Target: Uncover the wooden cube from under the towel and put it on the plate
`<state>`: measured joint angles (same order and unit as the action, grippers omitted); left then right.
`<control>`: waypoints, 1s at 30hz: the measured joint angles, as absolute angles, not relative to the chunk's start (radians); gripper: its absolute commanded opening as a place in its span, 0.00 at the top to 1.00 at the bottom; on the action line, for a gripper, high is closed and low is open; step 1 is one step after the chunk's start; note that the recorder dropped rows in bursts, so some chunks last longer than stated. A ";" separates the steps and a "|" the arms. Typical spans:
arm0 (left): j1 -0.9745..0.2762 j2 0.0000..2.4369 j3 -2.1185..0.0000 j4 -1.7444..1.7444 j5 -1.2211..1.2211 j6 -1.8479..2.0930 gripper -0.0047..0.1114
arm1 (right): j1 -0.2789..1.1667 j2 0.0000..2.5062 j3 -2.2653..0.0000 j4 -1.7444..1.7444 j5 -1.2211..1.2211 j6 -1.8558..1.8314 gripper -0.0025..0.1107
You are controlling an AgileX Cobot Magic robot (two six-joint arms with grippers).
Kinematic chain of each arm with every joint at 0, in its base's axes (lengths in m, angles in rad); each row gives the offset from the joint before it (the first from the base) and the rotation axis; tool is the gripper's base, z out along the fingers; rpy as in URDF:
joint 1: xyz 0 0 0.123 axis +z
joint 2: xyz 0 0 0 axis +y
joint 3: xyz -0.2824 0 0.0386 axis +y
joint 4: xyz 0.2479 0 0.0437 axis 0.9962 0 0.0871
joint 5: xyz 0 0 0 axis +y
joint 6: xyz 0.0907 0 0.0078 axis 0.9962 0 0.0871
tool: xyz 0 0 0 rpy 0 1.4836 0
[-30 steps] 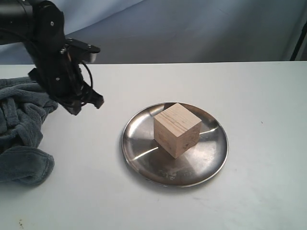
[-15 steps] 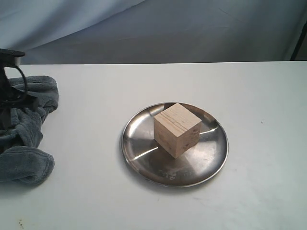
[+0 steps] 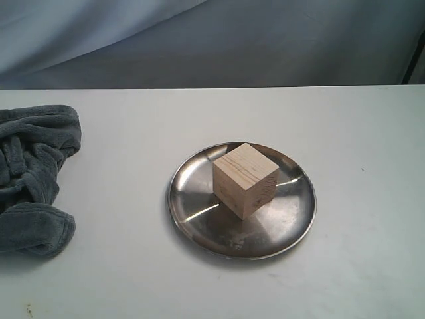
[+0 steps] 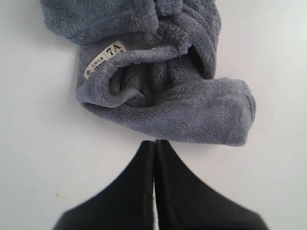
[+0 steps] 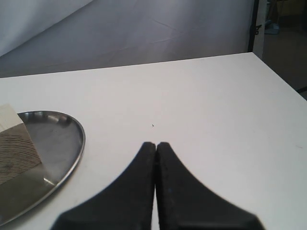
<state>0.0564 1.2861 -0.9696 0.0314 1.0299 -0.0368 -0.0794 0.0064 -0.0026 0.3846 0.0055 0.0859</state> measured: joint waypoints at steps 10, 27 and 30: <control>0.057 0.970 -0.830 0.000 0.922 -0.017 0.94 | -0.079 0.006 -0.003 0.385 0.005 0.086 0.95; 0.057 0.374 -0.766 -0.023 0.848 0.000 0.94 | -0.079 0.006 -0.003 0.385 0.005 0.086 0.95; 0.057 0.259 -0.717 -0.023 0.844 0.007 0.94 | -0.079 0.006 -0.003 0.385 0.005 0.086 0.95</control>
